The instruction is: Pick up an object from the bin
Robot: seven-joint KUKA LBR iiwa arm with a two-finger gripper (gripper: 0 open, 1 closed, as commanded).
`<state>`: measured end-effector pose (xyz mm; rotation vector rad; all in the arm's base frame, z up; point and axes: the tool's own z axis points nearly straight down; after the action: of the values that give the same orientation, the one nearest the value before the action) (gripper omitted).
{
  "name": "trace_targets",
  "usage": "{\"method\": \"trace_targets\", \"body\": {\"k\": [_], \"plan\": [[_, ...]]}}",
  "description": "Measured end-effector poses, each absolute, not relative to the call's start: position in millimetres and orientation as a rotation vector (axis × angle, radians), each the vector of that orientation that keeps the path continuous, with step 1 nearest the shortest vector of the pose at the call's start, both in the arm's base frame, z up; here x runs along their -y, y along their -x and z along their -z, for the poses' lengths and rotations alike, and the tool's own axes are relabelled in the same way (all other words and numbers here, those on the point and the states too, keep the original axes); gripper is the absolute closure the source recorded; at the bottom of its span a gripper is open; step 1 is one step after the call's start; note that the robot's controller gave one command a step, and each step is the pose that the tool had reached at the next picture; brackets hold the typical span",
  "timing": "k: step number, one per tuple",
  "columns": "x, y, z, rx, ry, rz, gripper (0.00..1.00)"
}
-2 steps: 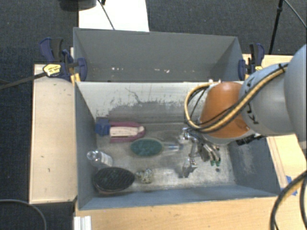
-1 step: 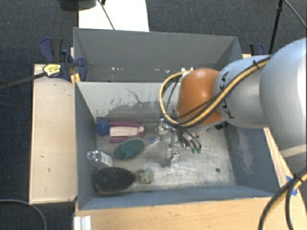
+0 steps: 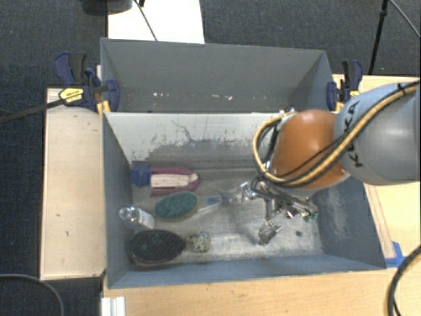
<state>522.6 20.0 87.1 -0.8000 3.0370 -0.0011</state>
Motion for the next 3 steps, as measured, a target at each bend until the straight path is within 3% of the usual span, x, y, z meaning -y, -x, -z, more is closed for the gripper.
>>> {"method": "trace_targets", "body": {"k": [1, 2, 3], "plan": [[-102.1, -539.8, -151.8, -3.042, 0.741, -0.006, 0.0], [-150.8, -588.2, -90.8, -2.897, 1.165, 0.0, 0.0], [-153.2, -589.1, -91.6, -2.894, 1.161, -0.004, 1.0]]}}
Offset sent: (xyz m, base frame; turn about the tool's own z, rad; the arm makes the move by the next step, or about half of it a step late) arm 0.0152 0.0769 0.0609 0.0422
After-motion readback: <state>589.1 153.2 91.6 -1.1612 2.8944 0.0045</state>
